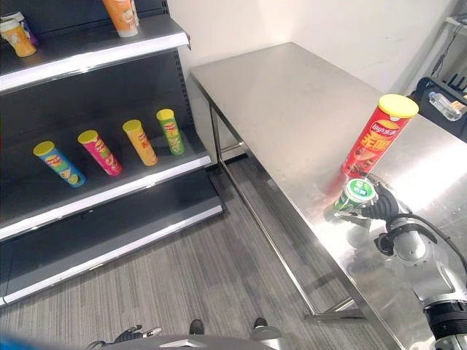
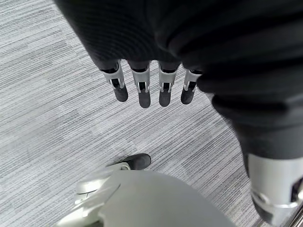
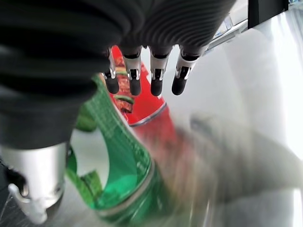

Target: Put the goods on the table back onto the shelves and tidy them up.

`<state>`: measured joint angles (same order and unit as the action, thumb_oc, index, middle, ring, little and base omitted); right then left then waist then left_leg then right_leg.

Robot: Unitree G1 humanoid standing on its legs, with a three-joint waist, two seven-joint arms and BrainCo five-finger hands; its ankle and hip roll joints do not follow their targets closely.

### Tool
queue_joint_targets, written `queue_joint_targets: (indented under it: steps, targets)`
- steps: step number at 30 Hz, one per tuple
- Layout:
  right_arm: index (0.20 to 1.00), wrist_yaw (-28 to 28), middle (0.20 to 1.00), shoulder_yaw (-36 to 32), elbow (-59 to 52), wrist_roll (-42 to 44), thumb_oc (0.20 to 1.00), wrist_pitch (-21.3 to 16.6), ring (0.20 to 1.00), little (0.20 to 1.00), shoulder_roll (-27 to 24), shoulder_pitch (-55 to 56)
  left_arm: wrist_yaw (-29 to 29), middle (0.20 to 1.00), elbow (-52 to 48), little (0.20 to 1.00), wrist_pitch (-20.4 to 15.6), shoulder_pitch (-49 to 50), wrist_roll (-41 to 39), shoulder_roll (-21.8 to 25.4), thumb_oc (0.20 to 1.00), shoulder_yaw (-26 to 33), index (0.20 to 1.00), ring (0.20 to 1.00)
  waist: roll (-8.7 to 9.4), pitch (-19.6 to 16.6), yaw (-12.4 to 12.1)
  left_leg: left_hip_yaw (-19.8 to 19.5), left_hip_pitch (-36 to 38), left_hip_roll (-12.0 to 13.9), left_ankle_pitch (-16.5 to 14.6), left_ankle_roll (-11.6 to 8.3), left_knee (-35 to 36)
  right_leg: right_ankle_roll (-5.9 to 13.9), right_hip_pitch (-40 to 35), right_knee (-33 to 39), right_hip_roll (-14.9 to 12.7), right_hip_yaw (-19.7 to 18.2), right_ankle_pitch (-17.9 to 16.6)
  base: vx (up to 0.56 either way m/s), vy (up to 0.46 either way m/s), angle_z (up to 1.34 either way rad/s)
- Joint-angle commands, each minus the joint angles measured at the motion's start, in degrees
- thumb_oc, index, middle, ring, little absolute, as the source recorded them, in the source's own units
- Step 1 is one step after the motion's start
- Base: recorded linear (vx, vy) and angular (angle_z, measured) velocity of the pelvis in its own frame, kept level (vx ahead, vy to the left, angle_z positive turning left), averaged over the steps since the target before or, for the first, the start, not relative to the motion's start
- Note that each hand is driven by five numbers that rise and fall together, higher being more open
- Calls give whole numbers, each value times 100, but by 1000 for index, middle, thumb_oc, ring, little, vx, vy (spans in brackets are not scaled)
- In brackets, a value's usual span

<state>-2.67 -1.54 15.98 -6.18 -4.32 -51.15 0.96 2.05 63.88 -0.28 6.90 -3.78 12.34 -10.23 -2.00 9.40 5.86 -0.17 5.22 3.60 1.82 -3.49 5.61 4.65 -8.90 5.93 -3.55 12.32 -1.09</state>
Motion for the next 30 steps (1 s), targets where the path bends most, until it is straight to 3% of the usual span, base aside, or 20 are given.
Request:
queue_joint_targets:
  steps: [1,8,15,16,17,30]
  targets:
    - [1000,-295,1000,-79,-256,172,1000,-213,1000,1000,13,-557,72,1000,125,1000,-73,-321,33,149,1000,-67,1000,1000,214,-45,-257,400,266,451,-478,-470,-323,197,-46,-290,-64,-205,821,0,0,0]
    - [1000,-245,1000,-51,-295,397,1000,-188,1000,1000,289,-586,62,1000,114,1000,-56,-305,25,143,1000,-58,1000,1000,207,-52,-292,387,282,462,-489,-467,-335,193,-70,-280,-59,-182,825,0,0,0]
    - [1000,-537,1000,-201,-415,289,1000,-235,1000,1000,503,-621,125,1000,115,1000,-55,-292,75,125,1000,-36,1000,1000,188,-53,-300,370,284,458,-501,-460,-346,187,-81,-290,-63,-176,835,0,0,0]
    - [266,-580,266,-221,-426,272,266,-232,266,266,525,-624,136,1000,108,1000,-49,-284,81,127,1000,-30,1000,1000,184,-57,-302,370,287,454,-503,-457,-342,186,-82,-288,-65,-174,834,0,0,0]
    - [200,-627,200,-233,-457,243,200,-230,200,200,549,-635,145,1000,96,1000,-53,-277,84,128,1000,-25,1000,1000,181,-54,-310,369,282,446,-512,-450,-357,185,-84,-291,-65,-173,835,0,0,0]
    - [200,-560,200,-367,-968,94,200,-232,200,200,600,-421,145,1000,-2,1000,-26,-237,73,150,1000,88,1000,1000,186,-26,-315,347,230,488,-578,-487,-549,143,-114,-298,-29,-174,905,0,-17,0]
